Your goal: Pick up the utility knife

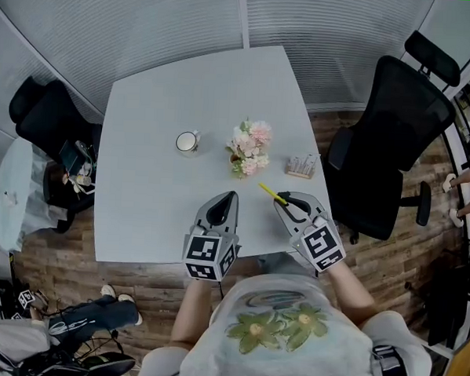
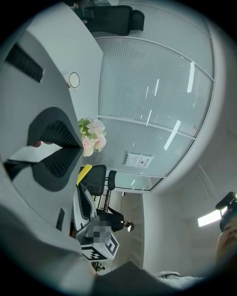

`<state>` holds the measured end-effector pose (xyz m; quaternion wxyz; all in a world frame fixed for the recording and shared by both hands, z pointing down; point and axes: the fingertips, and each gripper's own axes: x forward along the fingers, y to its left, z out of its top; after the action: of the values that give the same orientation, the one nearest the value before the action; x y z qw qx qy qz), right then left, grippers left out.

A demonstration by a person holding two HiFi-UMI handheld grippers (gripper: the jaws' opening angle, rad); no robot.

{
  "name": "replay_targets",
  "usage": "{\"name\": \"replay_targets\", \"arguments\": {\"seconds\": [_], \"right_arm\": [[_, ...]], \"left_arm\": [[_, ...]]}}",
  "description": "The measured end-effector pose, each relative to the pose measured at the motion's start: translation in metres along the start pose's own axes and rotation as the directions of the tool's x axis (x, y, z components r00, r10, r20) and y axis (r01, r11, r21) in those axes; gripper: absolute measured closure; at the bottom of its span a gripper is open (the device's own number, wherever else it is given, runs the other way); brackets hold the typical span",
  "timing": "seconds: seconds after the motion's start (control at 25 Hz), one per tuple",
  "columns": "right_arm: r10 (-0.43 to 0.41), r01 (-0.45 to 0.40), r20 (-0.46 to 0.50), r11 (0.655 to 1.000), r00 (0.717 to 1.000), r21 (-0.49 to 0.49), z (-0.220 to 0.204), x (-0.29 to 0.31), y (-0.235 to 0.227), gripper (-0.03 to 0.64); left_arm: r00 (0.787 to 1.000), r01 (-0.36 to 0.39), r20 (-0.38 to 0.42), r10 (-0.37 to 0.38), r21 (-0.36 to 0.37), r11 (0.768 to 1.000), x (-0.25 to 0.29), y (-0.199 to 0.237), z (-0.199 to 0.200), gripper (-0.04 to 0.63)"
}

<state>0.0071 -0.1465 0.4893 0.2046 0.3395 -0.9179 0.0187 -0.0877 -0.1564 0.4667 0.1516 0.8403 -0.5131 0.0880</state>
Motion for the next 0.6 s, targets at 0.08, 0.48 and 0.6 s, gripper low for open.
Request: {"name": "replay_targets", "arguments": {"seconds": [0.08, 0.48, 0.6], "right_arm": [[-0.003, 0.003, 0.017, 1.000, 1.000, 0.001, 0.006, -0.003, 0.000, 0.561], [-0.012, 0.011, 0.086, 1.000, 0.996, 0.007, 0.032, -0.014, 0.000, 0.561], [-0.016, 0.015, 0.108, 1.000, 0.994, 0.009, 0.039, -0.018, 0.001, 0.561]], "left_arm": [[1.000, 0.002, 0.002, -0.002, 0.002, 1.000, 0.000, -0.002, 0.000, 0.584], [1.000, 0.006, 0.006, -0.006, 0.004, 1.000, -0.001, -0.008, 0.002, 0.584], [1.000, 0.010, 0.008, -0.010, 0.007, 1.000, -0.002, -0.011, 0.002, 0.584]]}}
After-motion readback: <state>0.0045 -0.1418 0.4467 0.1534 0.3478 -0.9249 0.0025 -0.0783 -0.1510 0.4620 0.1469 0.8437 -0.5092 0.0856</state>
